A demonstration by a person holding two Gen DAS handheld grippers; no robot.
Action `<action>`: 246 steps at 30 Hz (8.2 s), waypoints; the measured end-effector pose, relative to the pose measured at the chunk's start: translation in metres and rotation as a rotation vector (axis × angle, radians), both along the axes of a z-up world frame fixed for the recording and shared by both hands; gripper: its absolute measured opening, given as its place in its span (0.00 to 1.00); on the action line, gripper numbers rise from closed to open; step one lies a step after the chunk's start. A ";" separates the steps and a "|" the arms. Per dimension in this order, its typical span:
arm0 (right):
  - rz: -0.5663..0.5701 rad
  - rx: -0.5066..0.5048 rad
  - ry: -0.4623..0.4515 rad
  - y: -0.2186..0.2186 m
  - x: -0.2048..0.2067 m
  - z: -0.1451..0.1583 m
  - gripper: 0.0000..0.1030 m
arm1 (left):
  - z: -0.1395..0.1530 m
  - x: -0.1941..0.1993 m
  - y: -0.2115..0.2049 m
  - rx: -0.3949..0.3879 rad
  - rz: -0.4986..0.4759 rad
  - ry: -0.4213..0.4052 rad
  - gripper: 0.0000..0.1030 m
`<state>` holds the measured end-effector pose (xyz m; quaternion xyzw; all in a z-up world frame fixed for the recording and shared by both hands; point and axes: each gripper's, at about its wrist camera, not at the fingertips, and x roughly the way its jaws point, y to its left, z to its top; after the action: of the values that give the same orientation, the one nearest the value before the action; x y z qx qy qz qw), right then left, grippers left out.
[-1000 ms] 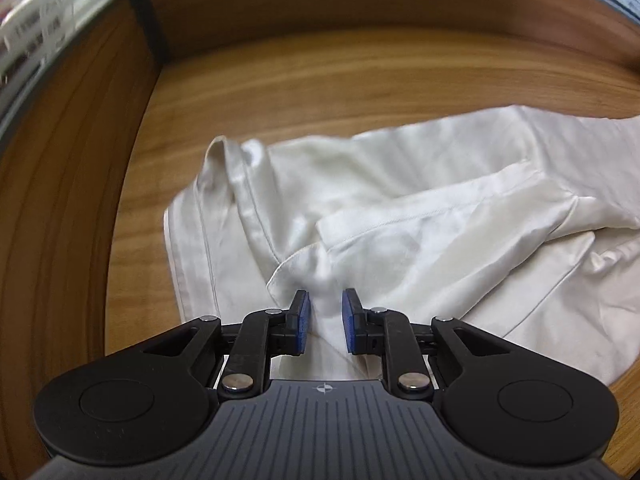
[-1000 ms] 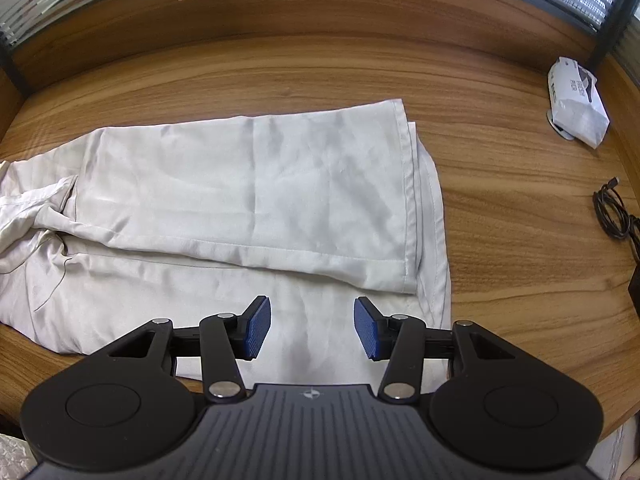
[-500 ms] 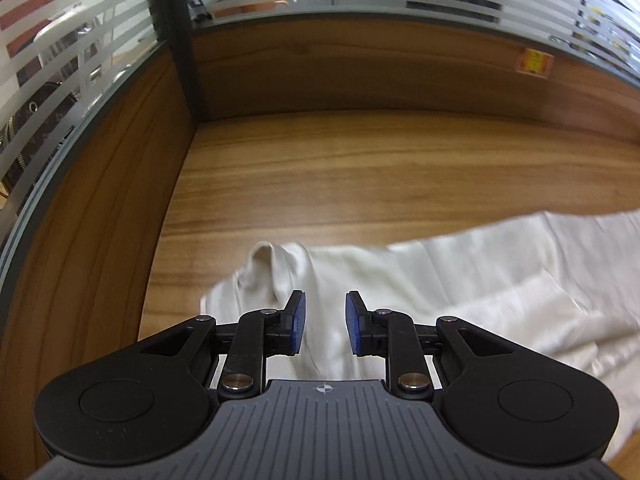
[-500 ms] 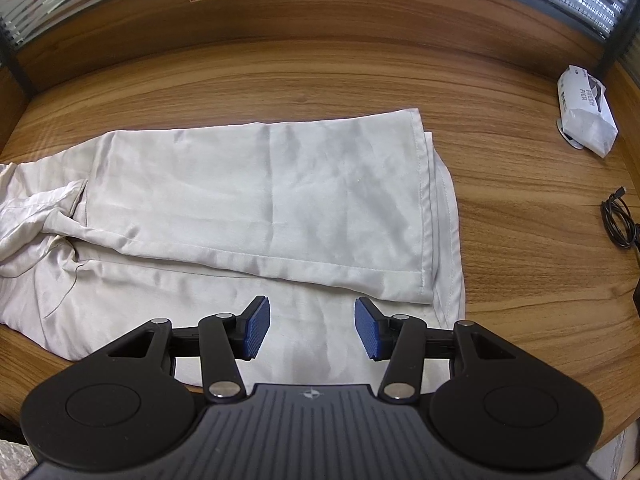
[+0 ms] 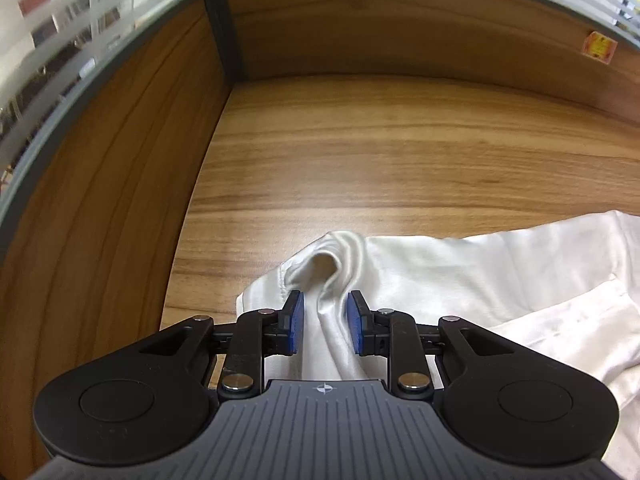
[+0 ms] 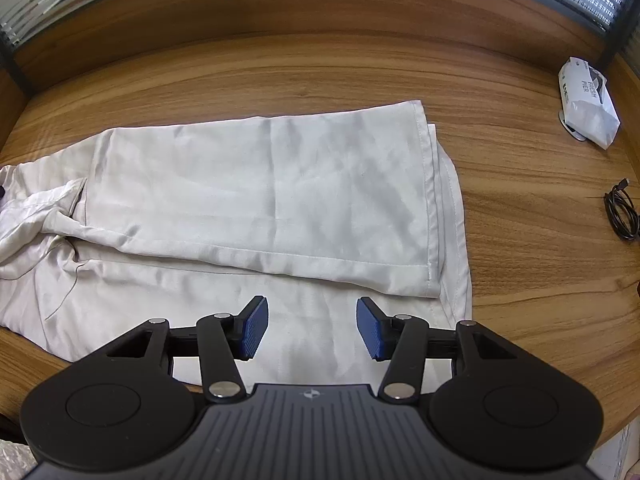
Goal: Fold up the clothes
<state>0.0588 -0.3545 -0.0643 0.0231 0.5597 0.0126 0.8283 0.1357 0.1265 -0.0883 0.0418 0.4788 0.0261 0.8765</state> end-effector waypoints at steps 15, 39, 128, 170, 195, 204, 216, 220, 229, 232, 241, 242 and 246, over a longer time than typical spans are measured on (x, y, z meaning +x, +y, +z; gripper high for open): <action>0.040 -0.019 -0.038 -0.056 0.009 0.015 0.56 | 0.053 -0.065 -0.103 -0.007 -0.190 -0.082 0.41; 0.686 0.092 -0.042 -0.200 0.129 -0.028 0.56 | 0.018 -0.173 -0.451 -0.114 -0.106 0.007 0.41; 2.049 -0.262 -0.551 -0.161 0.024 -0.038 0.06 | 0.046 -0.168 -0.529 -0.194 -0.044 -0.154 0.03; 1.990 -0.405 -0.762 0.163 0.033 0.011 0.03 | 0.056 -0.173 -0.221 -0.175 0.203 -0.252 0.03; 2.193 -0.426 -0.630 0.281 0.026 -0.026 0.03 | 0.014 -0.184 -0.134 -0.223 0.266 -0.109 0.08; 2.176 -0.445 -0.582 0.291 0.029 -0.033 0.36 | 0.007 -0.190 -0.118 -0.242 0.309 -0.066 0.19; 2.080 -0.373 -0.555 0.275 0.040 -0.008 0.41 | 0.031 -0.186 -0.131 -0.225 0.283 -0.113 0.24; 2.052 -0.365 -0.555 0.252 0.041 0.004 0.45 | 0.036 -0.183 -0.147 -0.215 0.272 -0.122 0.26; 1.998 -0.389 -0.511 0.186 0.047 0.016 0.50 | 0.040 -0.173 -0.174 -0.189 0.266 -0.108 0.29; 1.973 -0.404 -0.488 0.161 0.048 0.012 0.51 | 0.040 -0.166 -0.181 -0.180 0.249 -0.101 0.29; 1.811 -0.416 -0.419 0.117 0.055 -0.008 0.51 | 0.042 -0.132 -0.207 -0.159 0.126 -0.088 0.32; 1.790 -0.412 -0.421 0.116 0.056 -0.010 0.50 | 0.042 -0.127 -0.210 -0.157 0.107 -0.086 0.32; 1.740 -0.387 -0.431 0.124 0.062 -0.013 0.50 | 0.038 -0.110 -0.224 -0.146 0.025 -0.075 0.32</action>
<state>0.1207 -0.2307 -0.0776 -0.5486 0.2055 0.5420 0.6025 0.0252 -0.0975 -0.0498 -0.0290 0.4466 0.0034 0.8943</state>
